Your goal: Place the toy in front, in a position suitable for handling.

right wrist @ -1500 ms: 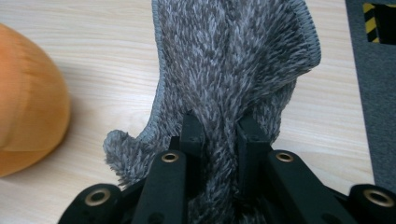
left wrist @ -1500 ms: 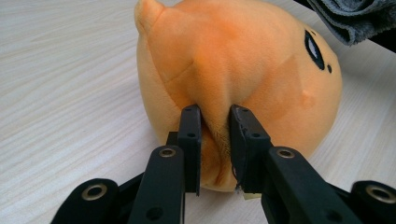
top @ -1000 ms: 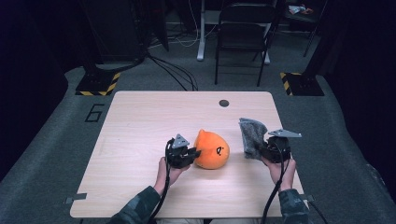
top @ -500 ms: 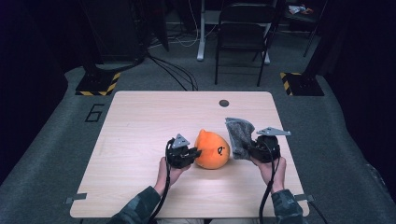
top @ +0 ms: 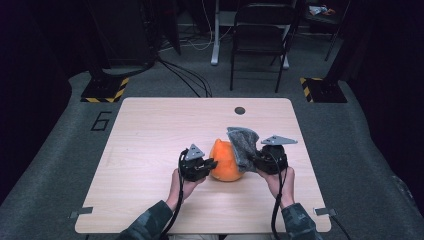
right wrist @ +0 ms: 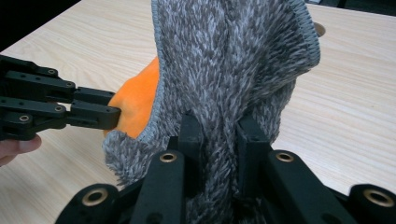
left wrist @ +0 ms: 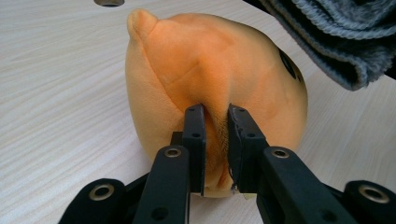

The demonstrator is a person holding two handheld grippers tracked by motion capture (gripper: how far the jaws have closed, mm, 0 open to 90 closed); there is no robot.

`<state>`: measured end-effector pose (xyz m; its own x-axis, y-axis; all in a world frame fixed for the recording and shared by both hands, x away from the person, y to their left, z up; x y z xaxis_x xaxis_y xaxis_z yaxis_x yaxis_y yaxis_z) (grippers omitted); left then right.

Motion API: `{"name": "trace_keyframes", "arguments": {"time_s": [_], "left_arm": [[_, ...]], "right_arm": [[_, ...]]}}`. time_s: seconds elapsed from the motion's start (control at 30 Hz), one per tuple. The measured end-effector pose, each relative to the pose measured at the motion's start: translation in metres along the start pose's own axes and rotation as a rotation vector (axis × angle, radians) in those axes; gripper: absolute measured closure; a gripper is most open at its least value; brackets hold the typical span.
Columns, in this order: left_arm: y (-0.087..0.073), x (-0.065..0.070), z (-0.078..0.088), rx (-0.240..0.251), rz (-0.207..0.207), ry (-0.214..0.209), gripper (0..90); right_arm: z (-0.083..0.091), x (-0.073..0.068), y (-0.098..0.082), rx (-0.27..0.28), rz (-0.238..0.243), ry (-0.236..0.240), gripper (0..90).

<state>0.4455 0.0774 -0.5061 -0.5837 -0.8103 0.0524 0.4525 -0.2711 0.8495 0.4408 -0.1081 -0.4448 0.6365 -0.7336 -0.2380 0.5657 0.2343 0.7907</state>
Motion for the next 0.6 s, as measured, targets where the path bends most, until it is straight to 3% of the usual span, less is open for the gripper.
{"name": "trace_keyframes", "arguments": {"time_s": [0.6], "left_arm": [[0.001, 0.007, 0.001, 0.017, -0.014, -0.026, 80.0]], "right_arm": [[-0.029, -0.025, 0.005, -0.035, 0.045, 0.034, 75.2]]}}
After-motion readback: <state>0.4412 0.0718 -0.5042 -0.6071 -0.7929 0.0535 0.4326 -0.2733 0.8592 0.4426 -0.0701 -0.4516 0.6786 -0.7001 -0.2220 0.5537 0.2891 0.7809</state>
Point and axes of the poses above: each handheld gripper's, and its own axes: z roughly backward along the jaws, y roughly out of its top, x roughly to its right, the point moved 7 cm from there along -z, roughly forward along the jaws, and after that the axes turned 12 degrees about y, right-handed, at the moved point
